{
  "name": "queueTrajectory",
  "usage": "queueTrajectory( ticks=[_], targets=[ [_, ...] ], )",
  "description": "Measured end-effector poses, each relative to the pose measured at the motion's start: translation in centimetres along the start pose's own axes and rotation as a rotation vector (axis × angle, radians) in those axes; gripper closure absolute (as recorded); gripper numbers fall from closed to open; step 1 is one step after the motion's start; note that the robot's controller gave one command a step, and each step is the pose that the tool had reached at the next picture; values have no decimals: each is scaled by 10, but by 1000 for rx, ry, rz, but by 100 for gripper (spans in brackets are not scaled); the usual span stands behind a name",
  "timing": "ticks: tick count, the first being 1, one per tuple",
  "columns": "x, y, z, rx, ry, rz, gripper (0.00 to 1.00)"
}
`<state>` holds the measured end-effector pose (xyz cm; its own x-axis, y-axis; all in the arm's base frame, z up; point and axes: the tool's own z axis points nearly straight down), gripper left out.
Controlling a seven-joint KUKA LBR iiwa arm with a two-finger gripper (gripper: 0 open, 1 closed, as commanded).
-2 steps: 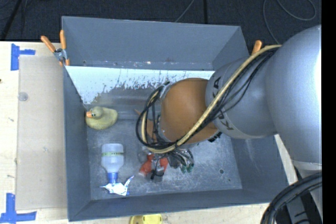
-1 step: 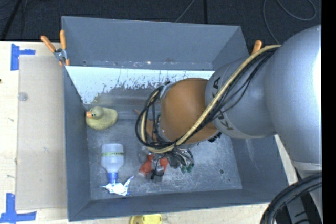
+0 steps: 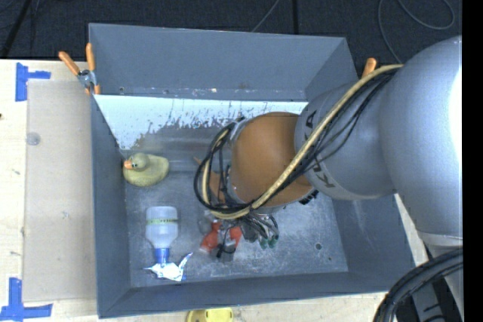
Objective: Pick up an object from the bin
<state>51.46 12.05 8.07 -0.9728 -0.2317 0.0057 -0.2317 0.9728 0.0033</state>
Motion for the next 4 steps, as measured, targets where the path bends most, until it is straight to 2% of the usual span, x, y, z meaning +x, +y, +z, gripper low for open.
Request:
queueTrajectory(
  ticks=[4],
  targets=[
    [0,0,0,0,0,5,100]
  ],
)
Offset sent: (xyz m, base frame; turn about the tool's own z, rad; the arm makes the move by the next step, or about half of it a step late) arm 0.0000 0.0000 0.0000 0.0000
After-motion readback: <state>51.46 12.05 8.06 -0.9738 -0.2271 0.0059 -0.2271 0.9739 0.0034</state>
